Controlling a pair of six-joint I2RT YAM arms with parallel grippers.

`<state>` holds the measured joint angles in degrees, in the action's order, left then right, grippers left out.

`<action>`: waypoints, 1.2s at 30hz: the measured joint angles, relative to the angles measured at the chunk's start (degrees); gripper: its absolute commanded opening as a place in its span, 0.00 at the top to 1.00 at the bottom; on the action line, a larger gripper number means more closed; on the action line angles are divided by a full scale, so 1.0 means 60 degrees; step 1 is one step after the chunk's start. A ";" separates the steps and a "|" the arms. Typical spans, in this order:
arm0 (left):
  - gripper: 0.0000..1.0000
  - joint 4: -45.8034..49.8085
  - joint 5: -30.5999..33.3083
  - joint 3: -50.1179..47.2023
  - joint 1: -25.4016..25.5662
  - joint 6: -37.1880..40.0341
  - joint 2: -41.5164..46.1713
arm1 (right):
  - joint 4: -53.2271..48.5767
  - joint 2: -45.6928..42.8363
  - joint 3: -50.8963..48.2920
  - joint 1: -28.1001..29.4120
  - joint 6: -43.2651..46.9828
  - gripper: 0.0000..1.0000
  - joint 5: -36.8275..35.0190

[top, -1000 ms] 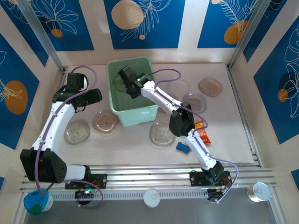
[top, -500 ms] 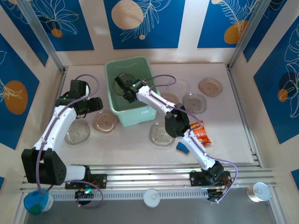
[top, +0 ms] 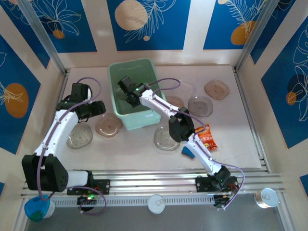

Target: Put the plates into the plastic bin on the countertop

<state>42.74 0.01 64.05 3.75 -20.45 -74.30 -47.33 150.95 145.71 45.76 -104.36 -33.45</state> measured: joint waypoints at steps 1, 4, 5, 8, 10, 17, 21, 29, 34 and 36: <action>0.29 0.0000 0.0000 -0.0004 0.0000 -0.0004 0.0000 | -0.0004 0.0011 0.0029 0.0007 -0.0022 0.75 0.0000; 0.29 0.0025 0.0000 -0.0007 -0.0004 -0.0004 0.0000 | -0.0025 0.0015 0.0076 0.0018 -0.0029 0.65 0.0040; 0.28 0.0029 -0.0004 -0.0007 -0.0011 -0.0004 0.0000 | -0.0029 0.0015 0.0098 0.0018 -0.0025 0.60 0.0055; 0.28 0.0033 -0.0033 -0.0007 -0.0044 -0.0011 0.0004 | -0.0055 0.0015 0.0222 0.0044 0.0135 0.49 0.0029; 0.27 0.0040 -0.0069 -0.0011 -0.0073 -0.0015 0.0018 | -0.0047 -0.0029 0.0244 0.0069 0.0350 0.41 -0.0098; 0.27 0.0211 -0.0189 -0.0011 -0.0379 -0.0007 0.0211 | -0.0335 -0.1260 -0.0229 0.0200 0.1599 0.28 -0.0361; 0.27 0.0335 -0.0288 -0.0011 -0.0484 0.0025 0.0211 | -0.0353 -0.2637 -0.0707 0.0229 0.2364 0.27 -0.0350; 0.26 0.0630 -0.0313 0.0036 -0.0601 0.1013 0.0135 | -0.0572 -0.4262 -0.0823 0.0215 0.5169 0.23 -0.0211; 0.28 0.0878 -0.0317 0.0390 -0.0696 0.1891 -0.0382 | -0.0605 -0.5668 -0.2382 -0.0120 0.6798 0.24 0.0306; 0.28 0.0896 -0.0313 0.0404 -0.0696 0.2237 -0.0517 | -0.0546 -0.6433 -0.3373 -0.0408 0.7544 0.24 0.0499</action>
<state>48.12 -1.87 66.48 -0.43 -7.03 -77.41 -50.61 112.36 125.47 43.31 -59.09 -30.46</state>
